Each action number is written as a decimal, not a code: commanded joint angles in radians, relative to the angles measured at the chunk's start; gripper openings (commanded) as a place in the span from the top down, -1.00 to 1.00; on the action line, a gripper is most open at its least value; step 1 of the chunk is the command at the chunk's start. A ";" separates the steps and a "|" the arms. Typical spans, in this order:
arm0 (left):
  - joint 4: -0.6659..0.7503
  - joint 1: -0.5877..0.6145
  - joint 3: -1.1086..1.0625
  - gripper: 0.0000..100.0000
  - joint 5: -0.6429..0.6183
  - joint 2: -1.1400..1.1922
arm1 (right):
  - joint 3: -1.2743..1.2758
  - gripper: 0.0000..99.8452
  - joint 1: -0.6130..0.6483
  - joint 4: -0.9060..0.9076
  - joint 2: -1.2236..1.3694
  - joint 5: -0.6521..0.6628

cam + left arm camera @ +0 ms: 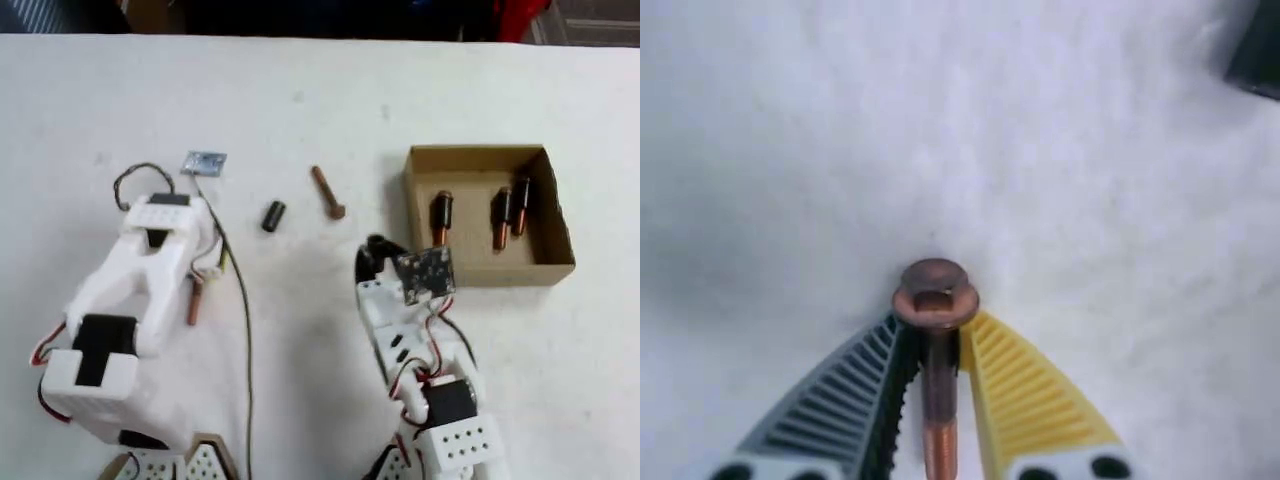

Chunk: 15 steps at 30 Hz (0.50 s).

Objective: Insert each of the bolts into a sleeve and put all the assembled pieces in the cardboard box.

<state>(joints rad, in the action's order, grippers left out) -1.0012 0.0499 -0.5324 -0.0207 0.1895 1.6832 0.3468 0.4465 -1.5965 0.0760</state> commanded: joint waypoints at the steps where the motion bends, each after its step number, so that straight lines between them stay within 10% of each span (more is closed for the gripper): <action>1: 0.038 -0.016 0.009 0.95 0.011 -0.050 | 0.012 0.97 0.065 -0.044 -0.016 0.104; 15: -0.041 -0.110 0.003 0.95 0.003 -0.527 | 0.012 0.97 0.104 -0.179 -0.016 0.141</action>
<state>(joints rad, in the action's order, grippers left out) -1.0380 -0.0361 -0.5401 -0.0176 -0.2002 1.6878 0.4419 0.3069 -1.5965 0.2033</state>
